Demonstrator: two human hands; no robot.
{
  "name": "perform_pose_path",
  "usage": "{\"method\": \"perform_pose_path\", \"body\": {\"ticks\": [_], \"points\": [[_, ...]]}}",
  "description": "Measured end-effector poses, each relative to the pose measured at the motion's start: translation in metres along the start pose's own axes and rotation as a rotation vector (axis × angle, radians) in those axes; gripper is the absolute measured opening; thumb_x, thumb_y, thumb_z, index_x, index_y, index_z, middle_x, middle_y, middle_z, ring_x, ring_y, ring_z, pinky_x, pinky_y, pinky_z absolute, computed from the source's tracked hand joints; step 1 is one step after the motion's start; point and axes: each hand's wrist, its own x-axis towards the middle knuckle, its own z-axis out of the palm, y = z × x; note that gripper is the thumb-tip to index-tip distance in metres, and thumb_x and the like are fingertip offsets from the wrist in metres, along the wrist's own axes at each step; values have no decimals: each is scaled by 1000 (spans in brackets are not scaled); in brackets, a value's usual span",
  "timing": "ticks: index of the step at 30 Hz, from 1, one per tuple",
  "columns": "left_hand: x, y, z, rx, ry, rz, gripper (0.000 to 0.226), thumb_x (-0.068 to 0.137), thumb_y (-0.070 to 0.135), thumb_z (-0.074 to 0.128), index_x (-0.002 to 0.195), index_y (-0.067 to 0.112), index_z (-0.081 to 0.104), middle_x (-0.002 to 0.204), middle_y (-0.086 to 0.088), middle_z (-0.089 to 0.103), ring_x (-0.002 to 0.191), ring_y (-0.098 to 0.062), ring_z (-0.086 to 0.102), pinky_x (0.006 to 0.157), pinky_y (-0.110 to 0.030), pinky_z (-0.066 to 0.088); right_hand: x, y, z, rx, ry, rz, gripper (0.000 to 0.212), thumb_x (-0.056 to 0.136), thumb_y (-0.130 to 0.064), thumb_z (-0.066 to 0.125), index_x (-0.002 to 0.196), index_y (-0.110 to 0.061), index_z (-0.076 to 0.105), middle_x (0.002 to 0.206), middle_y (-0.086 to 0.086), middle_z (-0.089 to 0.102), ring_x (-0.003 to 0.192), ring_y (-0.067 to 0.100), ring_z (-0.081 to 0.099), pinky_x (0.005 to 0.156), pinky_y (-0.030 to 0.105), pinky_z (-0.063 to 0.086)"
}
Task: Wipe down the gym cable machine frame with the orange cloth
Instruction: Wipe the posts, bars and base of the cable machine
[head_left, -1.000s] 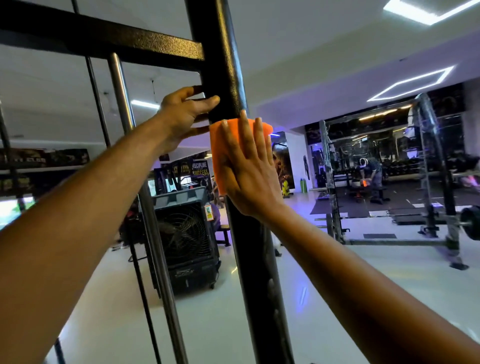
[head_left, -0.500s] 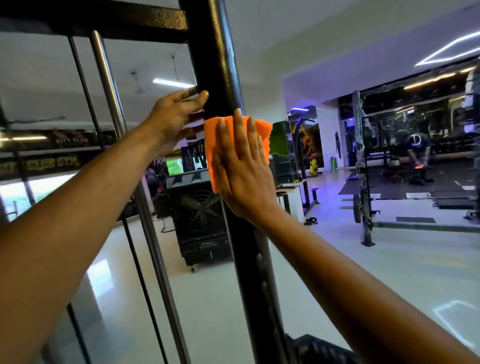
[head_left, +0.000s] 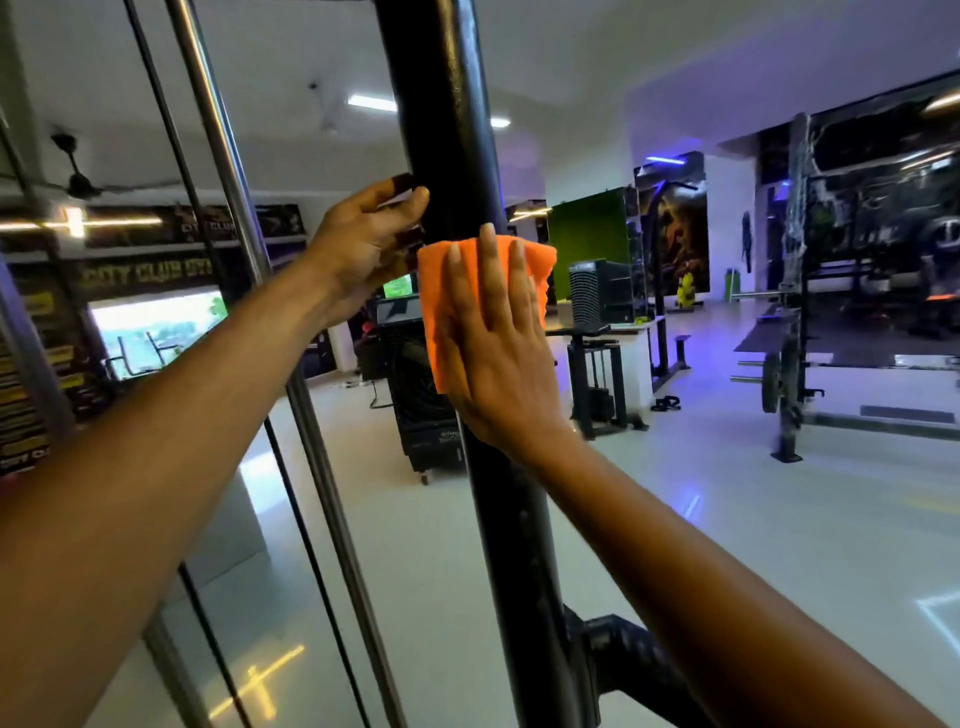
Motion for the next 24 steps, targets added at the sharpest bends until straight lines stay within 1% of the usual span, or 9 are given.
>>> {"method": "perform_pose_path", "body": {"ticks": [3, 6, 8, 11, 14, 17, 20, 22, 24], "points": [[-6, -10, 1, -21, 9, -31, 42, 105, 31, 69, 147, 23, 65, 137, -3, 74, 116, -17, 75, 84, -28, 61, -47, 0, 7, 38, -53, 43, 74, 115, -43, 45, 173, -9, 14, 181, 15, -6, 167, 39, -10, 131, 67, 15], [-11, -19, 1, -34, -14, -51, 43, 105, 31, 69, 147, 23, 64, 137, -1, 74, 120, -17, 74, 85, -29, 62, -92, 3, 10, 83, -95, 81, 71, 115, -39, 46, 173, -11, 16, 182, 12, -6, 168, 35, -11, 130, 68, 17], [-11, -21, -3, -31, -38, -47, 44, 105, 32, 69, 148, 23, 63, 138, 0, 73, 123, -17, 73, 90, -32, 63, -79, 5, 8, 118, -87, 77, 69, 115, -38, 44, 173, -11, 16, 182, 12, -6, 168, 32, -11, 130, 66, 19], [-7, -18, -7, -15, -56, -56, 40, 105, 32, 70, 144, 22, 65, 132, 3, 76, 123, -17, 72, 100, -39, 61, -19, 7, -3, 219, -58, 117, 69, 117, -36, 43, 174, -14, 11, 182, 7, -9, 168, 30, -8, 127, 66, 30], [-3, -22, -11, -5, -81, -45, 37, 106, 32, 68, 141, 21, 66, 127, 2, 77, 123, -19, 72, 98, -39, 60, 16, 11, -11, 306, -40, 116, 69, 117, -31, 45, 174, -15, 9, 182, 5, -9, 168, 30, -2, 124, 69, 34], [1, -29, -14, -54, -82, -37, 46, 104, 31, 71, 148, 18, 62, 136, -2, 74, 128, -22, 70, 105, -47, 59, -17, 7, -7, 320, -33, 149, 71, 116, -26, 49, 174, -16, 10, 182, 1, -11, 169, 24, -5, 128, 69, 26], [3, -32, -14, -75, -99, -27, 46, 105, 27, 70, 149, 17, 62, 142, -6, 71, 131, -25, 69, 113, -51, 54, -68, 6, 1, 318, -93, 204, 73, 116, -31, 48, 175, -23, 6, 181, -8, -16, 169, 22, -6, 129, 64, 29], [2, -31, -13, -67, -88, -25, 44, 105, 26, 69, 148, 17, 62, 142, -6, 70, 129, -24, 69, 113, -50, 55, -66, 9, 0, 304, -111, 213, 72, 116, -36, 45, 175, -26, 4, 180, -9, -18, 169, 23, -5, 127, 64, 33], [2, -29, -12, -53, -84, -22, 45, 105, 28, 70, 147, 18, 63, 143, -6, 70, 129, -24, 70, 112, -50, 55, -41, 10, -3, 281, -101, 191, 72, 117, -38, 42, 175, -25, 2, 180, -8, -19, 169, 23, -6, 126, 67, 32]]}}
